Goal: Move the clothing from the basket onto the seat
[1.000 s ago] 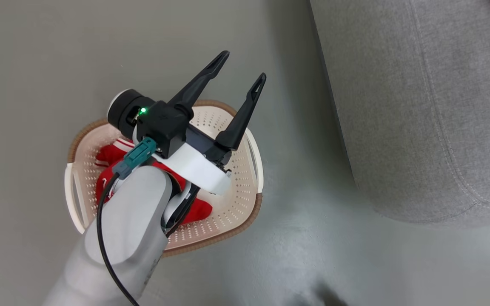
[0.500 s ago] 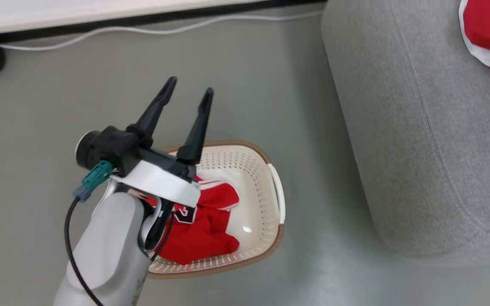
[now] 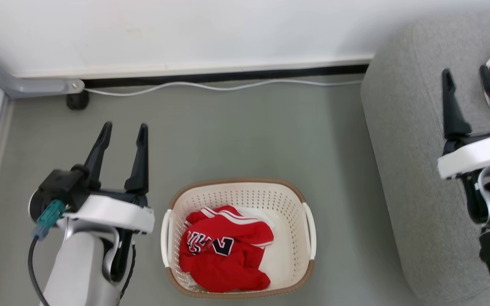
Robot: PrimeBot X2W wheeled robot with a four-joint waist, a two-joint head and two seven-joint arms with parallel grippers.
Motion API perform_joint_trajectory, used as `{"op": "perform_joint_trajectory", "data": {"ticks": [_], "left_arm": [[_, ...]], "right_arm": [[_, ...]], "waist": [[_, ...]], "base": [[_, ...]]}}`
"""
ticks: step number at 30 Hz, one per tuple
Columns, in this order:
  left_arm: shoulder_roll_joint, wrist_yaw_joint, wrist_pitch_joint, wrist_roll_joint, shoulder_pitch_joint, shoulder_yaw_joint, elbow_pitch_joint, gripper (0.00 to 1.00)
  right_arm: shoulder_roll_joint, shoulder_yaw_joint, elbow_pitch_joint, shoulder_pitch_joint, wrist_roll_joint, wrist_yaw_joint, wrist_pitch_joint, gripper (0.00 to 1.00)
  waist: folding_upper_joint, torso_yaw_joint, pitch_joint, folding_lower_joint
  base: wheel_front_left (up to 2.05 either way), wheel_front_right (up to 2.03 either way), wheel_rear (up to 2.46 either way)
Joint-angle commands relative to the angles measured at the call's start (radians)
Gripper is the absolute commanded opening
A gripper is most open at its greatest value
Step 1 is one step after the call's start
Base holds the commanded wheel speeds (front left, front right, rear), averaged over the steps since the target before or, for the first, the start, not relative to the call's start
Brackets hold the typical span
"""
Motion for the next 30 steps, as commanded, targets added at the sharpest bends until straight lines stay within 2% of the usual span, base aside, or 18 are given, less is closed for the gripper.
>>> {"op": "perform_joint_trajectory", "data": {"ticks": [1, 16, 30], "left_arm": [[0.014, -0.001, -0.005, 0.018, 0.022, 0.054, -0.026, 1.00], [0.006, 0.003, -0.005, 0.055, 0.185, 0.202, -0.069, 1.00], [0.004, 0.024, -0.005, 0.043, 0.307, 0.193, -0.073, 1.00]], "right_arm": [[0.001, 0.027, -0.039, 0.037, 0.008, 0.003, -0.006, 1.00], [0.056, 0.058, -0.119, 0.256, -0.004, 0.003, -0.006, 1.00], [0.083, 0.066, -0.135, 0.363, -0.025, 0.003, -0.006, 1.00]], "waist": [[0.0000, 0.026, -0.042, 0.0000], [0.0000, 0.012, -0.142, 0.0000], [0.0000, -0.007, -0.173, 0.0000]], "base": [[0.00, 0.00, 0.00], [0.00, 0.00, 0.00], [0.00, 0.00, 0.00]]}}
